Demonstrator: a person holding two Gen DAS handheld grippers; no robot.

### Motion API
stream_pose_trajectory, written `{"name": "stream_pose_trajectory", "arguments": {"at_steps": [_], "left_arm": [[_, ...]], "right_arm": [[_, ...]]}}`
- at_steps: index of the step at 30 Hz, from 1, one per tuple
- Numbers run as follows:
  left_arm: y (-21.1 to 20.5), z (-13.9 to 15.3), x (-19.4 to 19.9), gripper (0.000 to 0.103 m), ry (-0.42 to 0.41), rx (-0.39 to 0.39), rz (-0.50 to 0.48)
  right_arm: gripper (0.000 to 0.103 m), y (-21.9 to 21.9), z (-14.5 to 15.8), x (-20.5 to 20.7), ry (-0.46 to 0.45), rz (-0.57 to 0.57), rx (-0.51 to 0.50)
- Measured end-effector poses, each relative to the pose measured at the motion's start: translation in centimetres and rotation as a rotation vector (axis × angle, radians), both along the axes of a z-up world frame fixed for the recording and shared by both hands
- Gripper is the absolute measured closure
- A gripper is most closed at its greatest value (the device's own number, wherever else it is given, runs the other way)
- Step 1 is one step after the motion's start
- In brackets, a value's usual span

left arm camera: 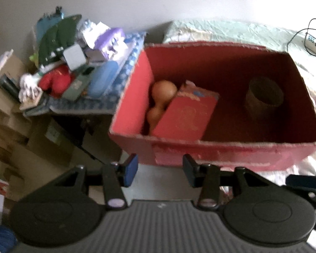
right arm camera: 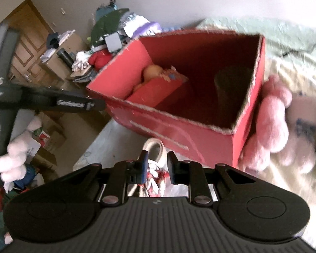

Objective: Organize objects
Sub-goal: 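Withdraw the right gripper from the box toward the beige shoe, then close the right gripper on the laces of the beige shoe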

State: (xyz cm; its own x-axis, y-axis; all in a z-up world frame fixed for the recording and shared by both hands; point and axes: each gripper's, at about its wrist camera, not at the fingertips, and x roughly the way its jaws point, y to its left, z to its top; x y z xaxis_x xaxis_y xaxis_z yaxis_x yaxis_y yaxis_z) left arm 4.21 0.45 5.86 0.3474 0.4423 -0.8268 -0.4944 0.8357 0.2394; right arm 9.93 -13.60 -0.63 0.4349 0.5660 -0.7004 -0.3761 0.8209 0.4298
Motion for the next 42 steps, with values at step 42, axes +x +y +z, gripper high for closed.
{"name": "stream_pose_trajectory", "arguments": {"at_steps": [42], "left_arm": [[-5.3, -6.8, 0.0, 0.035, 0.080, -0.354, -0.145]], "right_arm": [[0.075, -1.5, -4.4, 1.7, 0.250, -0.102, 0.168]]}}
